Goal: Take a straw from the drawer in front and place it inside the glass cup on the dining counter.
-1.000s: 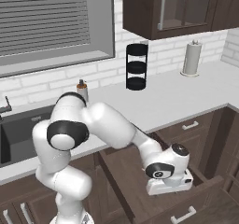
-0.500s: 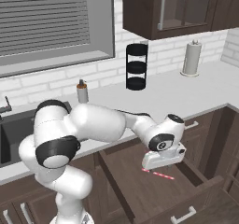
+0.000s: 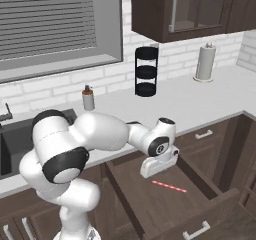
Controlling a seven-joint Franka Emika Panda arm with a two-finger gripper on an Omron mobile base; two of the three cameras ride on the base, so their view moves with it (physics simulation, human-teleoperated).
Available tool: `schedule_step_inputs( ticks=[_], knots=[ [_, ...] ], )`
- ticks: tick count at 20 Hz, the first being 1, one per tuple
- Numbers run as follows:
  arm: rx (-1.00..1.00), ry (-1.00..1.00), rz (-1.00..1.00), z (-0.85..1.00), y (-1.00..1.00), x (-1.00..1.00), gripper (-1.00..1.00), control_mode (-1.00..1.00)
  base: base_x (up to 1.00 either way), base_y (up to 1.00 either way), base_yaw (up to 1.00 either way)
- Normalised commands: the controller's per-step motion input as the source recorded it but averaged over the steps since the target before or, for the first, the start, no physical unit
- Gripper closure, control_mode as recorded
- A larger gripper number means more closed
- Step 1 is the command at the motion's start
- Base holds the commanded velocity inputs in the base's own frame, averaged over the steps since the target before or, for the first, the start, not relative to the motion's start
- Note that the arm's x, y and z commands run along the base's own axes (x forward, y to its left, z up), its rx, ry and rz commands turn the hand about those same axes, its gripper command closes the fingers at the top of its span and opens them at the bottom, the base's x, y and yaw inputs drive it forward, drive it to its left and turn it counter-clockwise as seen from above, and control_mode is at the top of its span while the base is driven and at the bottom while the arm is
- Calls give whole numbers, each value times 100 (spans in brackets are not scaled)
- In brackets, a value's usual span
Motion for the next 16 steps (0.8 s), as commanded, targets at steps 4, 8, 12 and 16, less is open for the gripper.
schedule_step_inputs(
  ticks=[4,8,12,16],
  knots=[
    [0,0,9,-27,12,11,-100,-100,0,0,0],
    [0,0,9,-27,9,14,-100,-100,0,0,0],
    [0,0,8,-24,6,11,-100,-100,0,0,0],
    [0,0,10,-22,0,12,-100,-100,0,0,0]
  ],
)
